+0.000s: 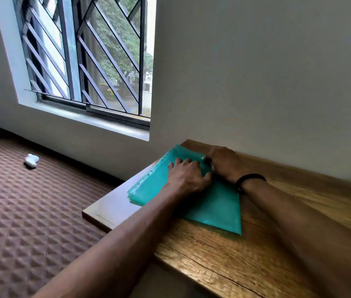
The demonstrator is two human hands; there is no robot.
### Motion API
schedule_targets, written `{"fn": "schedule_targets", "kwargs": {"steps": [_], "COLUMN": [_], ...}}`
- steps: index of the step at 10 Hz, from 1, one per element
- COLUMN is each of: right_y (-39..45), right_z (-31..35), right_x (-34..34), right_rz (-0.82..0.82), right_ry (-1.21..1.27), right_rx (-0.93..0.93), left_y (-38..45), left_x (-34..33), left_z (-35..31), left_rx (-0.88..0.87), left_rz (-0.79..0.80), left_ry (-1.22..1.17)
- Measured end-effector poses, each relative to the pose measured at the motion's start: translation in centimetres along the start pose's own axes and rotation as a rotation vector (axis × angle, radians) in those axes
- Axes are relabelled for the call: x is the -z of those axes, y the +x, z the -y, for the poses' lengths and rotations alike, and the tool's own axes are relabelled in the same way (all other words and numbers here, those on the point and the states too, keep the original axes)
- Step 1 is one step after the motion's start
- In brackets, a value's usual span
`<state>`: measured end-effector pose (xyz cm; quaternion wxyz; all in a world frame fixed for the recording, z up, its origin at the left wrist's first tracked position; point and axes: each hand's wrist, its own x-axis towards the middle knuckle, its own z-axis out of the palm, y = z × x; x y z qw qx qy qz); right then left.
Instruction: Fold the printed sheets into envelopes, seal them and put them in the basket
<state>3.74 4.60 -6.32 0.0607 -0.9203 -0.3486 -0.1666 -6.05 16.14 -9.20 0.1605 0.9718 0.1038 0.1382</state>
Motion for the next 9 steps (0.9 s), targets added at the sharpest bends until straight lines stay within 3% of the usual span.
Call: {"fn": "schedule_targets", "kwargs": {"steps": [2, 7, 8, 9], "right_y": [-4.2, -2.0, -3.1, -4.7], "right_z": [-1.1, -3.0, -4.8, -7.3], "right_x": [-0.3, -1.7, 0.0, 1.6], "right_rz": [0.002, 0.034, -0.028, -0.017], "right_ry": [0.329, 0.446, 0.358, 0.269], "right_rx": [-0.111, -0.085, 0.014, -0.028], "left_y": [0.1, 0.7, 1.7, 2.8], "left_x": [0.6, 0.2, 1.5, 2.5], "left_z": [0.6, -0.2, -1.0, -1.9], "left_rx": [-0.120, -0.077, -0.053, -0.018], "left_rz": [0.076, 0.077, 0.026, 0.023], "left_ry": [0.084, 0.108, 0.089, 0.042]}}
